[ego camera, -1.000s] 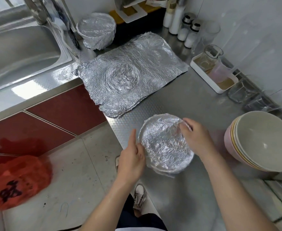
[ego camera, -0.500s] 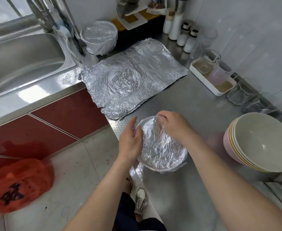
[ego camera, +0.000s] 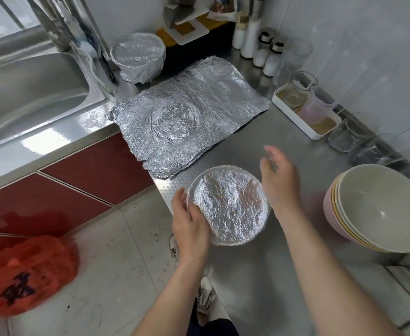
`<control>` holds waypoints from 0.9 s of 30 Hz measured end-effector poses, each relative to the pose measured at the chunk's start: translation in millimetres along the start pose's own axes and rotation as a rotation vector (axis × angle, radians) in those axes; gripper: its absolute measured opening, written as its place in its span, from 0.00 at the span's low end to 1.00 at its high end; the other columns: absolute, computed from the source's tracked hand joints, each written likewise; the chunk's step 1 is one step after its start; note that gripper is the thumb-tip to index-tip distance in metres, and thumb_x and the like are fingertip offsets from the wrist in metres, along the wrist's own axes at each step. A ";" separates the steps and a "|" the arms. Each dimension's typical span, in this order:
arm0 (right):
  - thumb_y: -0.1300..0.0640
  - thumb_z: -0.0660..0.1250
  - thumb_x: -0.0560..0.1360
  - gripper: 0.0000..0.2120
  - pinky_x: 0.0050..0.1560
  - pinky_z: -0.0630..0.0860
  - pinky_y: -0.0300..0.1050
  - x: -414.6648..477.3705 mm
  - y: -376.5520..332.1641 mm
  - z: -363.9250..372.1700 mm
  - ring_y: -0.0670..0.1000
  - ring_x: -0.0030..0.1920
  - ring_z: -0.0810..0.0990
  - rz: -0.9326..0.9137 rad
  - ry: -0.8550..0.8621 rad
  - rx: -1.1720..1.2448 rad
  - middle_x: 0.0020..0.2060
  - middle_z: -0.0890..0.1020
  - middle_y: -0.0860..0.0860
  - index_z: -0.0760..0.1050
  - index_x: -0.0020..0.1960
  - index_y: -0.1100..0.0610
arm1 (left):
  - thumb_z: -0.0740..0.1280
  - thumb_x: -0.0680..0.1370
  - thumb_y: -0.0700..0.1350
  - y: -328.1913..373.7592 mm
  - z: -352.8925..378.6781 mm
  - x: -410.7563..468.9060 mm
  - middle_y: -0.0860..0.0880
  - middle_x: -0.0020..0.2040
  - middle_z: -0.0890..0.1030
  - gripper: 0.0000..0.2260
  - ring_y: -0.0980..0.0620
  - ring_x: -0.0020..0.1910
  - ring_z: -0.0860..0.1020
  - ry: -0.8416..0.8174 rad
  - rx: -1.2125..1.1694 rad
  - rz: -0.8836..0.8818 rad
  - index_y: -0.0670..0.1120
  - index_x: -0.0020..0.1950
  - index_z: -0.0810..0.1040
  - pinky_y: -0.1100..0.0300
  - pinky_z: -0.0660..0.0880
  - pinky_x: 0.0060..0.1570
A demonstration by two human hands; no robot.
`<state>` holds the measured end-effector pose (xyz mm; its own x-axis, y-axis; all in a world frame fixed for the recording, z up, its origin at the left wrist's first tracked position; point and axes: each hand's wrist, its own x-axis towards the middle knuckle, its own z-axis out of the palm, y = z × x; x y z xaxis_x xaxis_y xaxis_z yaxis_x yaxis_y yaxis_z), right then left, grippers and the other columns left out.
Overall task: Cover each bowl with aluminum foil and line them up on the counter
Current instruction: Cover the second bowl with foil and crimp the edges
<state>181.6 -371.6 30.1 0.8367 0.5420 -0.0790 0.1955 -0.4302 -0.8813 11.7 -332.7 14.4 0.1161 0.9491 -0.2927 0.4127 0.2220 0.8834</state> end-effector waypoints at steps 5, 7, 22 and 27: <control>0.59 0.64 0.78 0.13 0.66 0.68 0.41 -59.5 43.8 -7.4 0.46 0.63 0.75 0.504 0.193 0.553 0.63 0.77 0.49 0.76 0.63 0.54 | 0.58 0.82 0.43 8.2 -3.1 16.2 0.52 0.68 0.74 0.18 0.59 0.63 0.73 -0.045 -0.068 -0.066 0.49 0.72 0.70 0.65 0.67 0.62; 0.53 0.67 0.75 0.11 0.70 0.67 0.49 -65.7 53.3 3.1 0.48 0.63 0.76 0.589 0.139 0.671 0.62 0.79 0.50 0.78 0.57 0.52 | 0.58 0.82 0.42 10.5 1.6 22.4 0.52 0.57 0.79 0.17 0.70 0.46 0.76 -0.097 -0.116 -0.097 0.47 0.71 0.71 0.78 0.70 0.44; 0.49 0.55 0.83 0.28 0.36 0.73 0.47 -45.1 27.7 21.0 0.60 0.40 0.76 0.442 0.079 0.441 0.42 0.76 0.73 0.70 0.52 0.77 | 0.54 0.84 0.48 -7.8 21.5 21.0 0.55 0.29 0.70 0.14 0.53 0.27 0.66 -0.025 -0.164 -0.092 0.53 0.67 0.74 0.54 0.67 0.33; 0.51 0.54 0.83 0.26 0.30 0.68 0.47 -43.6 25.4 16.7 0.55 0.33 0.68 0.341 0.018 0.351 0.30 0.69 0.68 0.70 0.42 0.74 | 0.54 0.84 0.47 -10.7 18.1 20.0 0.53 0.34 0.73 0.16 0.58 0.26 0.69 -0.049 -0.115 -0.057 0.50 0.71 0.71 0.60 0.71 0.35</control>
<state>141.6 -394.1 3.3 0.8321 0.3987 -0.3855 -0.2732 -0.3104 -0.9105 25.9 -320.2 -7.5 0.1408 0.9228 -0.3587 0.3136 0.3021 0.9002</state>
